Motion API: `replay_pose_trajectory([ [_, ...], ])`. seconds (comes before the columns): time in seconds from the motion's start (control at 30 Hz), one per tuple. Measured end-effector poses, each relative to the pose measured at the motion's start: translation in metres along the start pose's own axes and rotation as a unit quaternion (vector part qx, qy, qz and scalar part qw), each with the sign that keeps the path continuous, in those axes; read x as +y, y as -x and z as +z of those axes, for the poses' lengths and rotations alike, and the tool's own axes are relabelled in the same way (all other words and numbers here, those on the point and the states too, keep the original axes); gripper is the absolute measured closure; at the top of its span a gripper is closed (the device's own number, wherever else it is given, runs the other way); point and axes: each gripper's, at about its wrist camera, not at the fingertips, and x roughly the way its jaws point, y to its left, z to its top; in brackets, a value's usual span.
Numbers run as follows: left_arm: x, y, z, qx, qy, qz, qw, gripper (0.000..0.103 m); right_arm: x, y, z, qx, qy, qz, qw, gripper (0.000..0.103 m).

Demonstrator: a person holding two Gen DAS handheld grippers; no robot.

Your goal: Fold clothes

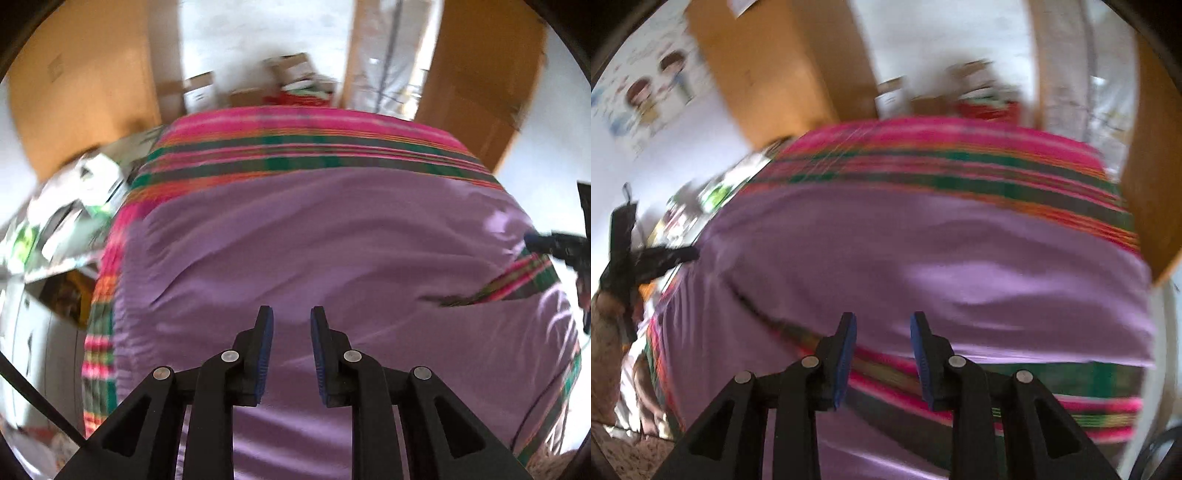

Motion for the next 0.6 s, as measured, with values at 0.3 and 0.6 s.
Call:
replay_pose_trajectory([
  [0.3, 0.05, -0.023, -0.02, 0.012, 0.054, 0.036, 0.9978, 0.082, 0.061, -0.063, -0.012, 0.064, 0.043, 0.068, 0.995, 0.072],
  [0.6, 0.095, -0.039, 0.0, -0.018, 0.117, 0.015, 0.9929, 0.082, 0.073, -0.07, -0.01, 0.074, 0.063, 0.041, 0.994, 0.07],
])
